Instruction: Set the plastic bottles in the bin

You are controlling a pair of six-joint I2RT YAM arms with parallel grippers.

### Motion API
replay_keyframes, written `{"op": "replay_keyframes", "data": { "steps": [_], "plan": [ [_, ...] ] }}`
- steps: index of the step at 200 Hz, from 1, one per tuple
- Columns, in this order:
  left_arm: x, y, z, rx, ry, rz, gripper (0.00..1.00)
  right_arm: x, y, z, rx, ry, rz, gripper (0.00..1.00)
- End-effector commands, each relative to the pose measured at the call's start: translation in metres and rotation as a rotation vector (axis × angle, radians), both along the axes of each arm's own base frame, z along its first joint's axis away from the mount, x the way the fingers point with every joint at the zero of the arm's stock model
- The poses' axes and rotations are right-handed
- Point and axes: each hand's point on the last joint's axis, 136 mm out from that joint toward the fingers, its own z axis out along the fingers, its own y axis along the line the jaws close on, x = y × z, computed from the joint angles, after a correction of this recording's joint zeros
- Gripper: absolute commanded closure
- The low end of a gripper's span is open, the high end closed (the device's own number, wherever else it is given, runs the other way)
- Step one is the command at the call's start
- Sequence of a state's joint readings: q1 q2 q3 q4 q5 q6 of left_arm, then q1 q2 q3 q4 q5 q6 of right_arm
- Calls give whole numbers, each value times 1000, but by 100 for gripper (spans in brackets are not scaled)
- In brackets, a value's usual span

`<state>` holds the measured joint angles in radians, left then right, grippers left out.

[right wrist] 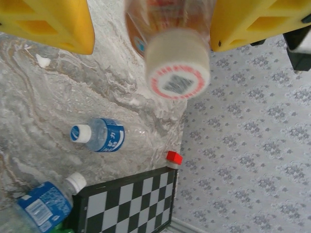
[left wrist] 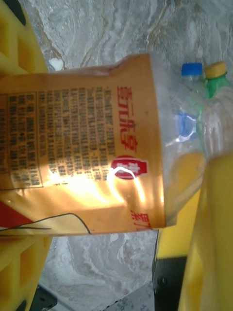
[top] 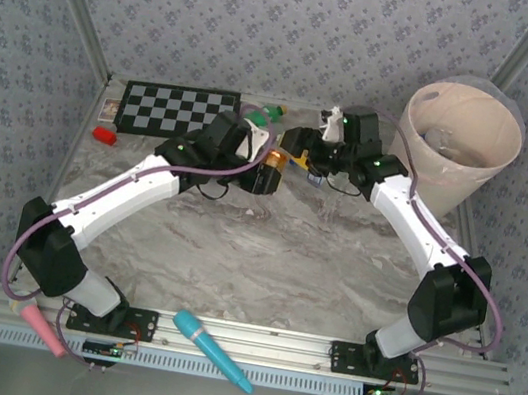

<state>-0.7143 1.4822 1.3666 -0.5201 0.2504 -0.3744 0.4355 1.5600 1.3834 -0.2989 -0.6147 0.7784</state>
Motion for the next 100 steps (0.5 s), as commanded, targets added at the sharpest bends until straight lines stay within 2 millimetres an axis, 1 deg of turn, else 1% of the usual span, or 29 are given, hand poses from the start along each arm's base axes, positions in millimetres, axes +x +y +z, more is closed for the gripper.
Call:
{"op": "replay_keyframes", "data": {
  "steps": [1, 26, 42, 73, 100],
  "plan": [
    [-9, -11, 31, -70, -56, -65, 48, 1, 2, 21, 26, -52, 6, 35],
    [-9, -10, 32, -68, -57, -65, 48, 10, -16, 35, 53, -117, -83, 38],
    [-10, -10, 33, -71, -57, -67, 48, 10, -16, 42, 79, -135, -81, 39],
    [-11, -10, 35, -76, -62, -72, 48, 5, -5, 28, 64, -78, -25, 40],
    [-11, -10, 37, -78, -66, -74, 48, 3, 6, 20, 59, -56, 3, 42]
  ]
}}
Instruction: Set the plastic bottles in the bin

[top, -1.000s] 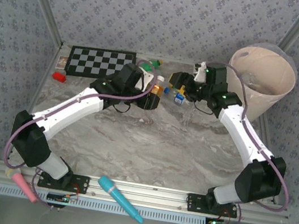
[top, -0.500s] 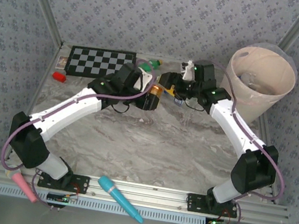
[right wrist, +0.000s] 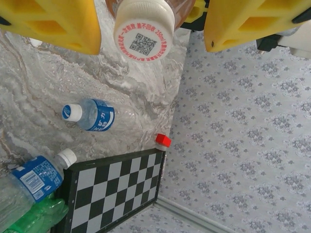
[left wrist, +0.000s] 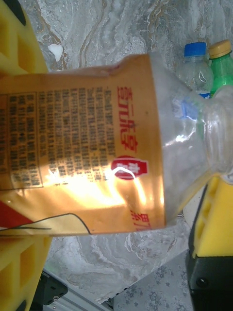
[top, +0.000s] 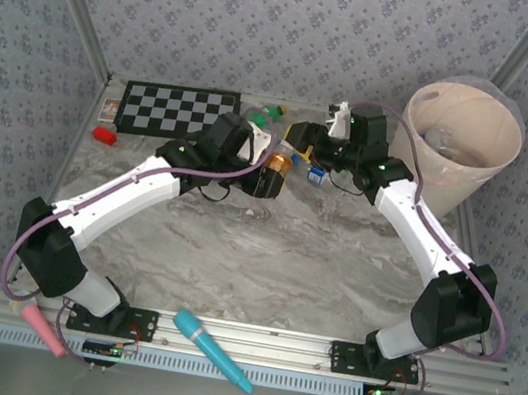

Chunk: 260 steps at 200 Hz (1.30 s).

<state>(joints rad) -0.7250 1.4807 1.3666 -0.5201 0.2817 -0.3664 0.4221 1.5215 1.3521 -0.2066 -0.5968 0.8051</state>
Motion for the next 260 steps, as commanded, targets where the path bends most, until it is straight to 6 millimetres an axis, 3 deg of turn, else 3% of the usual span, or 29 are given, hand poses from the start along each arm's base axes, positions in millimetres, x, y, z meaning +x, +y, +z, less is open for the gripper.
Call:
{"op": "replay_keyframes", "data": {
  "steps": [1, 40, 75, 101, 127, 141, 149, 158, 194, 216, 260],
  "plan": [
    [-3, -4, 36, -67, -73, -35, 48, -3, 12, 1, 14, 15, 45, 42],
    [-3, -4, 36, -68, -71, -34, 48, -5, 18, -4, 0, 32, 69, 50],
    [-3, -4, 35, -65, -71, -31, 46, -4, 16, 1, -11, 18, 65, 66],
    [-1, -3, 33, -58, -70, -20, 43, -2, 10, 8, -19, 1, 44, 69],
    [2, 2, 36, -46, -81, 11, 30, 0, -1, 17, -16, -12, 15, 69],
    [4, 7, 40, -44, -95, 36, 15, 2, -9, 22, -19, -17, -4, 70],
    [4, 10, 44, -48, -105, 45, 5, 4, -16, 26, -22, -23, -22, 69],
    [5, 14, 50, -55, -119, 61, 0, 6, -24, 30, -26, -26, -39, 70],
    [11, 35, 72, -98, -157, 136, 0, 16, -66, 57, -29, -59, -141, 70],
    [14, 48, 81, -136, -174, 170, 0, 24, -106, 79, -25, -90, -239, 70],
    [13, 63, 73, -152, -158, 205, 0, 33, -183, 128, -6, -155, -421, 70]
  ]
}}
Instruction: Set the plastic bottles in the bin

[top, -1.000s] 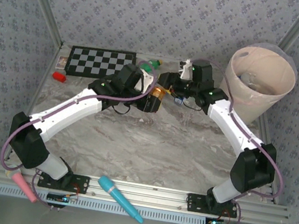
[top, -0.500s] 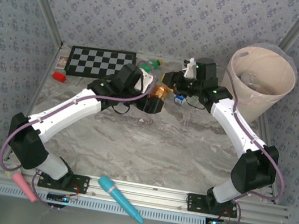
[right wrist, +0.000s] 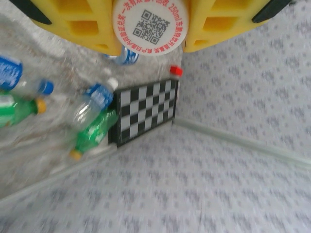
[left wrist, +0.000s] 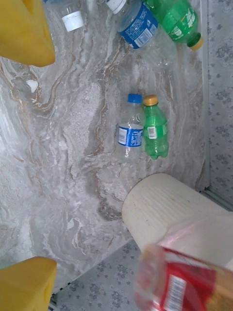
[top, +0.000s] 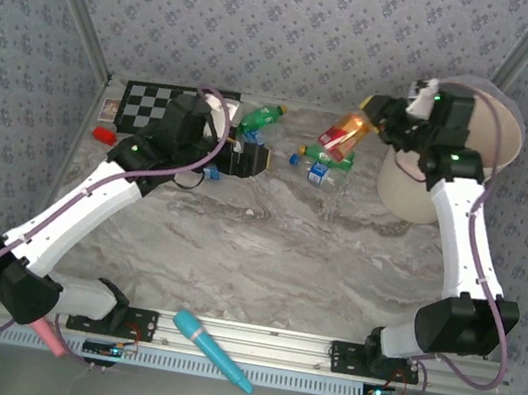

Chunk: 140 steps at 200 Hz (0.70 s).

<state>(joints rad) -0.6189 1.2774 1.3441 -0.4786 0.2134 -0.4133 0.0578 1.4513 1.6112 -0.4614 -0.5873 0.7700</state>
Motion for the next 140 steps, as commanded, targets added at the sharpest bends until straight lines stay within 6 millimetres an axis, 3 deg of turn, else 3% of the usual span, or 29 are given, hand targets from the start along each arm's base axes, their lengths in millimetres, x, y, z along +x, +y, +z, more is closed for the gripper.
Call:
{"op": "replay_keyframes", "data": {
  "steps": [1, 64, 97, 140],
  "plan": [
    [-2, 4, -4, -24, 8, 15, 0, -10, -31, 36, -6, -57, -65, 70],
    [-6, 7, -7, -36, 3, 13, 0, -11, -156, 80, 18, -124, -444, 70],
    [-7, 15, -8, -38, -8, 27, 0, -24, -218, 70, -24, -59, -668, 70],
    [-9, 22, -10, -43, -18, 40, 0, -19, -255, 48, -103, 5, -764, 68]
  ]
}}
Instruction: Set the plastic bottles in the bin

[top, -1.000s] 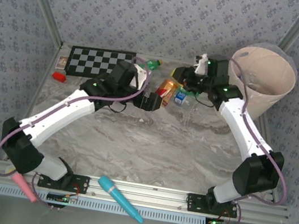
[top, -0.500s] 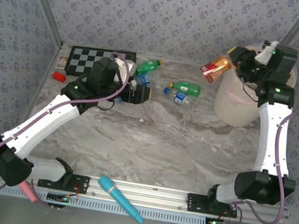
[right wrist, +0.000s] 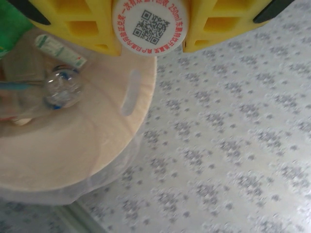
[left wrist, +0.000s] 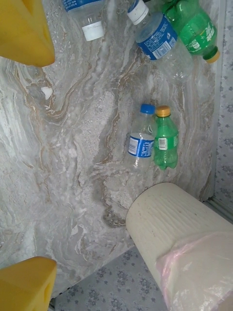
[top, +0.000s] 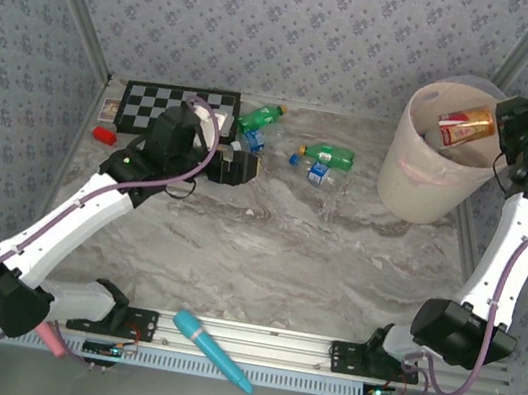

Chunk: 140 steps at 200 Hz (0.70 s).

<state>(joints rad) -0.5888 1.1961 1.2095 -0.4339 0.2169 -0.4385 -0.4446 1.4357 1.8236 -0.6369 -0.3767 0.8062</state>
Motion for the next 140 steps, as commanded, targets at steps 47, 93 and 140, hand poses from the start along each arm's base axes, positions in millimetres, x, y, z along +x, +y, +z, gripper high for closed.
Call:
{"op": "replay_keyframes", "data": {
  "steps": [47, 93, 140],
  "plan": [
    [-6, 12, 10, -35, -46, 16, 0, 9, -40, -23, -36, 98, -112, 68],
    [-7, 18, 11, -41, -54, 29, 0, 18, -62, -34, -35, 120, -165, 69],
    [-5, 22, 7, -27, -48, 43, 0, 19, -63, -39, -51, 154, -171, 0]
  ]
}}
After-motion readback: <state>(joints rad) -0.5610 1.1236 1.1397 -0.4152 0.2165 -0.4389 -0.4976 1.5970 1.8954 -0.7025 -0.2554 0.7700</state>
